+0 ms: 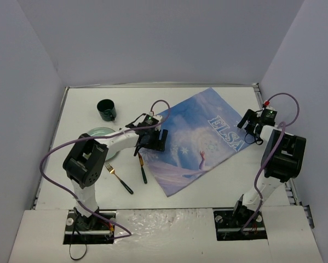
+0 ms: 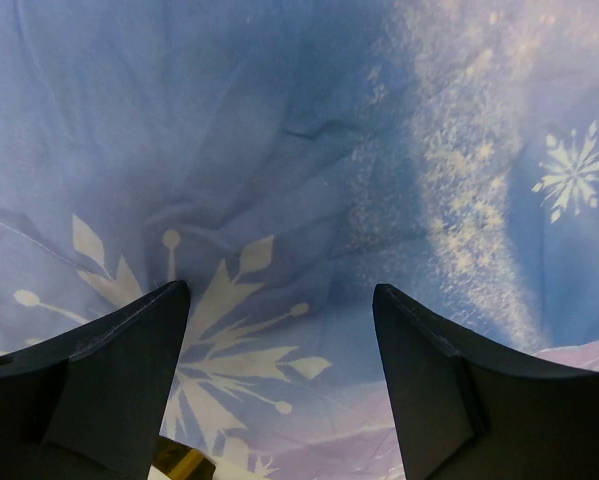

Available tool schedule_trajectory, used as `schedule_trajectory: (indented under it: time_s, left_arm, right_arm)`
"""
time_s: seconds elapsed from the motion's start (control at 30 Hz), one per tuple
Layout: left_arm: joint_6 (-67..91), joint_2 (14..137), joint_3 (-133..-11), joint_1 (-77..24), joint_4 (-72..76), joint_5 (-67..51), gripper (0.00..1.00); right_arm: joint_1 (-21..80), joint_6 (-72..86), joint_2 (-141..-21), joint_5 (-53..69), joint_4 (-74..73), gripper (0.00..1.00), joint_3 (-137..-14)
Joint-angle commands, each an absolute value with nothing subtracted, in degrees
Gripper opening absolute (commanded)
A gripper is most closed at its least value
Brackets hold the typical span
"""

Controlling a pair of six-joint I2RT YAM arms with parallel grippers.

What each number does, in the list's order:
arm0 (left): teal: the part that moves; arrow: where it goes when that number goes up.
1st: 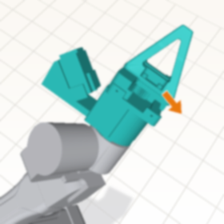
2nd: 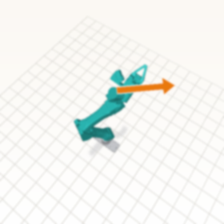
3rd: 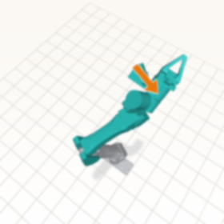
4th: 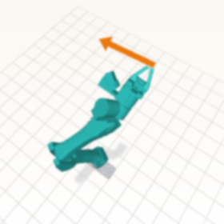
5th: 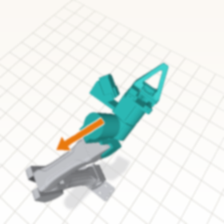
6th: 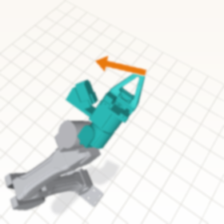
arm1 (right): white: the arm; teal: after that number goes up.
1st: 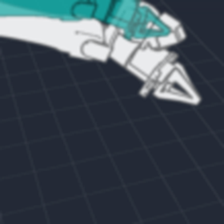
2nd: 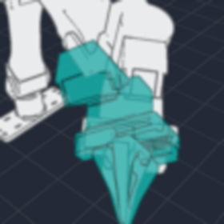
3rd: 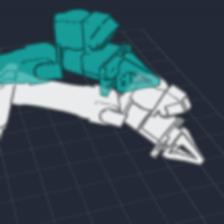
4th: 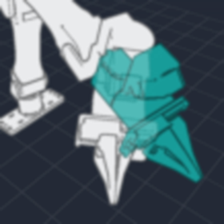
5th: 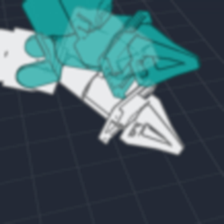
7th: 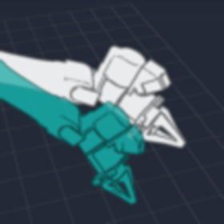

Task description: Set the dinner table for one person

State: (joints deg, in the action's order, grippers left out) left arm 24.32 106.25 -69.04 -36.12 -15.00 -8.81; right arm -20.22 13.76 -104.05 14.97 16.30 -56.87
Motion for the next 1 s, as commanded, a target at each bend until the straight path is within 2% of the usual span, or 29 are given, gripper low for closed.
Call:
schedule_trajectory:
  time_s: [0.0, 0.43, 0.73, 0.97]
  left_arm:
    - [26.6, 106.5, -69.3, -34.4, -11.6, -10.8, 0.70]
    - [31.4, 106.0, -62.6, -34.1, -11.2, -10.1, 0.68]
    - [29.8, 103.3, -71.9, -34.2, -16.3, -9.8, 0.72]
    - [29.5, 95.3, -81.6, -34.3, -22.7, -7.6, 0.84]
  right_arm:
    - [-22.2, 14.4, -104.6, 17.0, 23.3, 0.83, -55.9]
    - [-25.0, 13.1, -105.2, 15.0, 21.2, 0.83, -57.9]
    - [-21.3, 10.5, -97.4, 13.6, 15.4, 0.84, -64.6]
    - [-14.9, 8.0, -85.6, 13.8, 9.8, 0.89, -69.1]
